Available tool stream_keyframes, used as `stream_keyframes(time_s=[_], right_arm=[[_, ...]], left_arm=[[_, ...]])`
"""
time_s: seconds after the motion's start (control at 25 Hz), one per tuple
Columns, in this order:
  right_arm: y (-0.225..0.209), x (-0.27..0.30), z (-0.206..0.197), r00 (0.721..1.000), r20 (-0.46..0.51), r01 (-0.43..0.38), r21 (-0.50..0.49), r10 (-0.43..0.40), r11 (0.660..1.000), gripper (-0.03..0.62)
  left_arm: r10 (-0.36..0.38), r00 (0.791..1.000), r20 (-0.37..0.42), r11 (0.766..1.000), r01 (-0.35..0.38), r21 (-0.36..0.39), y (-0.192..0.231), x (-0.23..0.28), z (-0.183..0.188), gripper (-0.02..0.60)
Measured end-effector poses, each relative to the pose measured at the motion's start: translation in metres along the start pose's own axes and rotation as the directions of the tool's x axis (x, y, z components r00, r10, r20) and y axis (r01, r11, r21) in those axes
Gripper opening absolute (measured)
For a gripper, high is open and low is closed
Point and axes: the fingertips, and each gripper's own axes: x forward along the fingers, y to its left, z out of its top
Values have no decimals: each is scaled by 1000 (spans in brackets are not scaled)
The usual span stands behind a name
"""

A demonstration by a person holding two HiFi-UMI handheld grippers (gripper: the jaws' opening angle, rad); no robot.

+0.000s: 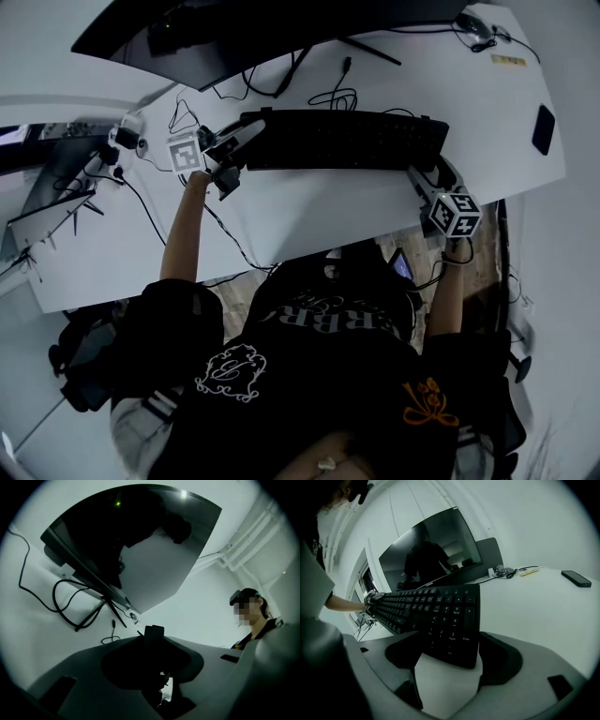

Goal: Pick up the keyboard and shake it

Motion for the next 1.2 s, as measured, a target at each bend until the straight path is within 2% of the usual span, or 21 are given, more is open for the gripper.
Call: stream_keyframes(time_s=[0.08, 0.16, 0.32, 0.44, 0.56, 0.68, 0.88, 1.0, 1.08, 1.2], right_arm=[[0, 0, 1, 1000, -3, -22, -11, 22, 1000, 377], [3, 2, 1, 999, -22, -51, -36, 50, 998, 377], [5, 10, 0, 988, -98, -128, -92, 119, 987, 397], [4, 13, 0, 968, -167, -204, -105, 185, 973, 410], [6, 17, -1, 938, -241, -270, -66, 247, 960, 393], [6, 17, -1, 920, -266, -294, 18, 288, 956, 342], [12, 12, 3, 930, -194, -291, 123, 311, 949, 329], [13, 6, 32, 954, -57, -277, 201, 293, 940, 290], [15, 1, 50, 960, -5, -274, 189, 280, 943, 287], [22, -2, 61, 956, -9, -289, 150, 293, 946, 285]], left_arm=[[-39, 999, -1, 999, 39, -33, -2, -4, -2, 124], [-43, 999, 4, 998, 43, -35, -1, -8, -2, 124], [-53, 999, 3, 999, 53, 5, -4, -10, -1, 124], [-67, 998, -1, 997, 67, 29, -10, -8, 0, 124], [-31, 999, 5, 999, 31, 21, -7, -10, 0, 124], [22, 999, 23, 999, -22, 28, -3, -12, 1, 124], [97, 995, 21, 993, -98, 62, -7, -16, 7, 126], [133, 990, 50, 989, -136, 53, -8, -21, 13, 129], [147, 986, 73, 987, -151, 52, -11, -24, 18, 130], [165, 982, 93, 981, -173, 88, -18, -29, 28, 138]])
